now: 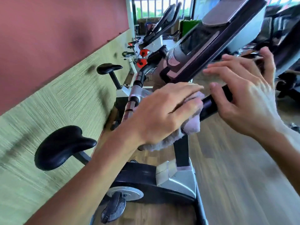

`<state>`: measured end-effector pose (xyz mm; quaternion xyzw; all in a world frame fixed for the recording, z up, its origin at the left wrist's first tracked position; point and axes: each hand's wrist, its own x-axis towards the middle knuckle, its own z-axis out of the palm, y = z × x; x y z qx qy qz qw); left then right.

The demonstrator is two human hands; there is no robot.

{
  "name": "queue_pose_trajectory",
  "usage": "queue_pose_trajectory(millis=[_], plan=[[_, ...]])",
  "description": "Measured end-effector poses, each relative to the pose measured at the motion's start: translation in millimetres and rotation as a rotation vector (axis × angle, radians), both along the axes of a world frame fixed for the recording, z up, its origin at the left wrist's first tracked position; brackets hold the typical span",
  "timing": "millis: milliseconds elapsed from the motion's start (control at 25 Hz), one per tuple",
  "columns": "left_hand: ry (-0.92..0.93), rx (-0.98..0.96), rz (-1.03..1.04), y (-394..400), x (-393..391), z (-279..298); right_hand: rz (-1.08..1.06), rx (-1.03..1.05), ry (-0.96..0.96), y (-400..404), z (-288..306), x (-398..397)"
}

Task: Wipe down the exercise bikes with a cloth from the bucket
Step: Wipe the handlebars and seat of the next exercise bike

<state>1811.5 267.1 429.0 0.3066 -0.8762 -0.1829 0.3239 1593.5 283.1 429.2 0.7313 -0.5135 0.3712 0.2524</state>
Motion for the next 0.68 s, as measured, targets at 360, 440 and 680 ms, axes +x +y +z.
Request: queue_pose_trajectory(millis=[360, 440, 680], plan=[[-0.047, -0.116, -0.182, -9.4, 38.1, -25.2, -0.263, 0.102, -0.194, 10.6, -20.4, 43.5], [-0.055, -0.093, -0.168, -16.6, 4.0, -1.2, -0.279, 0.12, -0.22, 7.6, -16.7, 42.9], [0.04, 0.012, -0.265, -11.2, 61.0, -34.4, -0.339, 0.198, -0.178, 17.1, -17.5, 43.4]])
